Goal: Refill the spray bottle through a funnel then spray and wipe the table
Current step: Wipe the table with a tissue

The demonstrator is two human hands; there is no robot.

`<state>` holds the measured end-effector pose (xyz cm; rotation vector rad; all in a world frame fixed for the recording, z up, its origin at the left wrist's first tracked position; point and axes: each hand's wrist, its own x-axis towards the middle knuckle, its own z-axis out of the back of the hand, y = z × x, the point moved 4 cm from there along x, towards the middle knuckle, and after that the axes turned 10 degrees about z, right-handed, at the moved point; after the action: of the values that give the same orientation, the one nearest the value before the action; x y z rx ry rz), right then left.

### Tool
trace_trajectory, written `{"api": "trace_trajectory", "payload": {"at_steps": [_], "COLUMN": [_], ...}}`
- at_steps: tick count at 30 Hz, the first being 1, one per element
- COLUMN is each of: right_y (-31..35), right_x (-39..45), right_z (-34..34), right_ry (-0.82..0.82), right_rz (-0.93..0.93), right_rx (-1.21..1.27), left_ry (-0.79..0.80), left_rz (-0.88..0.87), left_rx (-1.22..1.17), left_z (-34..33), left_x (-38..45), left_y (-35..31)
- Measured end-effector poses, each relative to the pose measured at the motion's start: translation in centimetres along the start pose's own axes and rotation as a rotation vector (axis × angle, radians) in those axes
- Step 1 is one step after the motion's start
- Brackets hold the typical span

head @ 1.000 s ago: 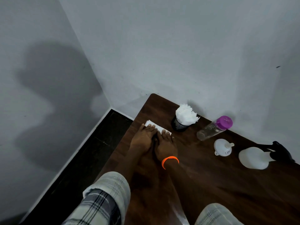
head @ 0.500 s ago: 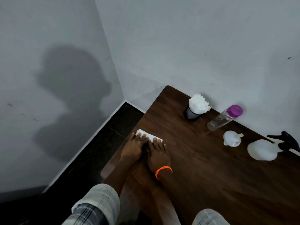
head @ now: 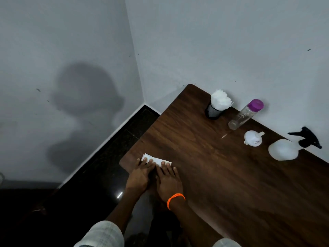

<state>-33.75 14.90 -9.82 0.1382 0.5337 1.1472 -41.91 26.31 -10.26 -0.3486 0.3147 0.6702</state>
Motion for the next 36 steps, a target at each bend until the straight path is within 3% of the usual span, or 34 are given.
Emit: {"api": "trace_trajectory", "payload": {"at_steps": [11,22,30,36], "right_y": [-1.0,-8.0,-17.2,-23.8], "right_x": [-2.6,3.4,7.4,7.5], "right_z": [-1.2,2.8,7.1,9.7], "right_ry": [-0.058,-0.191,-0.287,-0.368], "right_rz": [-0.012,-0.16,-0.328,-0.465], "right_rx": [0.022,0.018,0.039,0.03], "left_ry": [0.046,0.072,0.122,0.105], "left_rz": [0.077,-0.096,-0.251,-0.396], "left_rx": [0.067,0.204,0.21,0.244], "left_z": [-1.7,-1.1,4.9,5.8], "left_x": [-2.4,10.8,19.6,24.2], "left_y": [-2.6,-5.2,-14.0,-21.0]}}
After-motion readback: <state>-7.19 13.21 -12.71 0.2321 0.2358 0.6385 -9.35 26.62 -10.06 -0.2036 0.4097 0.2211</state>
